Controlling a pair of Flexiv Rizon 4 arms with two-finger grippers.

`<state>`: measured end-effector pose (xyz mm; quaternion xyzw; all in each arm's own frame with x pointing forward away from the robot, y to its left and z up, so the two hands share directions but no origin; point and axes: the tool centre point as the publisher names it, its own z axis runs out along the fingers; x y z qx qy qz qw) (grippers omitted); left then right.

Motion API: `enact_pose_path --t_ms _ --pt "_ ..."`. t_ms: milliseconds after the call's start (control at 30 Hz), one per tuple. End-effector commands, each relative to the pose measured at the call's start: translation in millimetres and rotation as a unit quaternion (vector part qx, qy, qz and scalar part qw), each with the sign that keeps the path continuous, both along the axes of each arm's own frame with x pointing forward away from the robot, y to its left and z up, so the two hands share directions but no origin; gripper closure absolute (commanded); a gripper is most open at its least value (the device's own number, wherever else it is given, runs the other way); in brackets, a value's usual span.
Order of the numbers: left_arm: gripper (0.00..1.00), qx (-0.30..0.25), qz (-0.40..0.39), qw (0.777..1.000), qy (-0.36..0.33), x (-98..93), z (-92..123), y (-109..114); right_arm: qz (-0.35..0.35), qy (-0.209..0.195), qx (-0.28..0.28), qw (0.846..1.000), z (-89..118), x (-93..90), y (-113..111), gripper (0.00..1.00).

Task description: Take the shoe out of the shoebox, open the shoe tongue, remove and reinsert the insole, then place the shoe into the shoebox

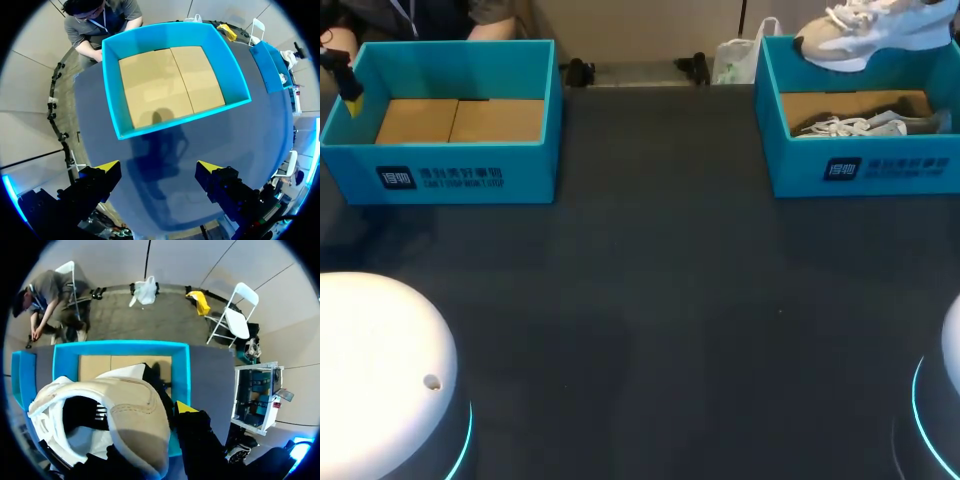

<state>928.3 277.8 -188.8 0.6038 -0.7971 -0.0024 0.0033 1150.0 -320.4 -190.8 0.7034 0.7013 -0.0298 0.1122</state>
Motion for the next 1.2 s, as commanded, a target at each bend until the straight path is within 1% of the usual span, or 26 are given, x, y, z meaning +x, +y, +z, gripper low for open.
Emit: enact_pose_path --t_ms 33,233,267,300,767,800,833,867,900,1033,1133,1200 --pt "0.0 0.001 0.0 1.0 0.0 -0.9 0.5 0.0 0.001 -0.004 0.005 1.0 -12.3 -4.5 2.1 1.0" --pt "0.0 0.001 0.0 1.0 0.0 -0.9 0.5 0.0 -0.009 0.01 0.01 1.0 -29.1 -8.4 6.7 1.0" --pt "0.0 0.001 0.0 1.0 0.0 -0.9 0.5 0.0 -0.025 0.014 0.002 1.0 -34.7 -10.1 8.3 1.0" --pt "0.0 0.001 0.0 1.0 0.0 -0.9 0.5 0.0 -0.032 0.017 0.013 0.999 -39.2 -11.6 8.3 1.0" --pt "0.0 0.001 0.0 1.0 0.0 -0.9 0.5 0.0 -0.032 0.017 0.013 0.999 -39.2 -11.6 8.3 1.0" --pt "0.0 0.001 0.0 1.0 0.0 -0.9 0.5 0.0 -0.031 0.018 0.024 0.999 -45.1 -9.8 10.3 1.0" --pt "0.0 0.001 0.0 1.0 0.0 -0.9 0.5 0.0 -0.032 0.015 0.025 0.999 -49.8 -8.1 10.9 1.0" --pt "0.0 0.001 0.0 1.0 0.0 -0.9 0.5 0.0 -0.043 0.006 0.012 0.999 -54.9 -6.2 10.5 1.0" --pt "0.0 0.001 0.0 1.0 0.0 -0.9 0.5 0.0 -0.045 0.01 0.017 0.999 -59.2 -3.7 9.4 1.0" --pt "0.0 0.001 0.0 1.0 0.0 -0.9 0.5 0.0 -0.054 0.012 0.027 0.998 -63.3 0.3 6.7 1.0" --pt "0.0 0.001 0.0 1.0 0.0 -0.9 0.5 0.0 -0.062 0.012 0.02 0.998 -65.9 2.4 5.2 1.0" --pt "0.0 0.001 0.0 1.0 0.0 -0.9 0.5 0.0 -0.076 0.009 -0.002 0.997 -68.7 2.9 5.1 1.0"
